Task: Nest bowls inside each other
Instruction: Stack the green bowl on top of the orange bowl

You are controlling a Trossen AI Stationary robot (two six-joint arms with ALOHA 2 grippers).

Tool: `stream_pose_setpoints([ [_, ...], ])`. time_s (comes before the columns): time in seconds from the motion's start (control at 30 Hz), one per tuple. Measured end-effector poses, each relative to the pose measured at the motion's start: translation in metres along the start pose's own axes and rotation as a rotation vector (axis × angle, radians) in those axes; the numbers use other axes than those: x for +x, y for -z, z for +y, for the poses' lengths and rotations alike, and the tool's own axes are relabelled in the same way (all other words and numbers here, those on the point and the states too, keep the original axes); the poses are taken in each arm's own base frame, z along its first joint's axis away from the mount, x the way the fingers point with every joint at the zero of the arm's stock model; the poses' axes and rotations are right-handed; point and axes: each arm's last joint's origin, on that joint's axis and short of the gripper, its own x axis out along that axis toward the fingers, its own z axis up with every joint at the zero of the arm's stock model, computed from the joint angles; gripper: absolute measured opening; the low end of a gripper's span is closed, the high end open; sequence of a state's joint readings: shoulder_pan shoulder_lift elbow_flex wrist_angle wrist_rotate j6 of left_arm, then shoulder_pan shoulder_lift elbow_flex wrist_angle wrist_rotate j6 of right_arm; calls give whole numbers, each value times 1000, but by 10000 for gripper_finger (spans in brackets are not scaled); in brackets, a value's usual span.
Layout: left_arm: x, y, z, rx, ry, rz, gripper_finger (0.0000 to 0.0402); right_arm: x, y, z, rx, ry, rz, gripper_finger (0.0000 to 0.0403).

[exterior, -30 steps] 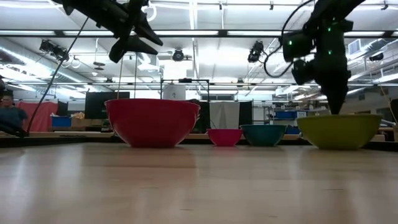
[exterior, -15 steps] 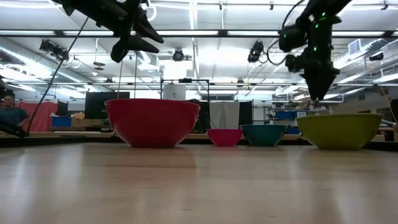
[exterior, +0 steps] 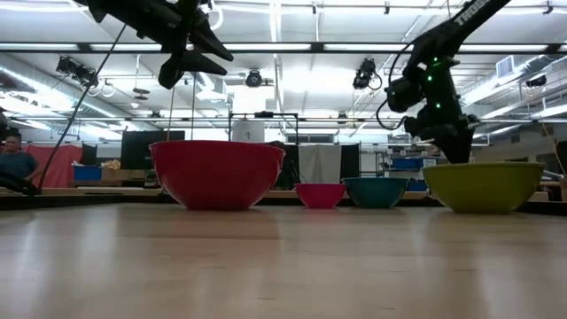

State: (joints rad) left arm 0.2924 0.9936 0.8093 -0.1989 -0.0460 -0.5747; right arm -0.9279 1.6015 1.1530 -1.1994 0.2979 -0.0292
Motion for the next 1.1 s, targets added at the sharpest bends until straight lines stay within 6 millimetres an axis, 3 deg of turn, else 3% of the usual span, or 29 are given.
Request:
stream_pose_setpoints([
  [0.5, 0, 0, 0, 13, 4, 3, 142, 37, -19, 10, -44, -12, 134, 188],
  [1.1, 0, 0, 1, 9, -31, -17, 142, 35, -24, 20, -67, -161, 85, 93],
])
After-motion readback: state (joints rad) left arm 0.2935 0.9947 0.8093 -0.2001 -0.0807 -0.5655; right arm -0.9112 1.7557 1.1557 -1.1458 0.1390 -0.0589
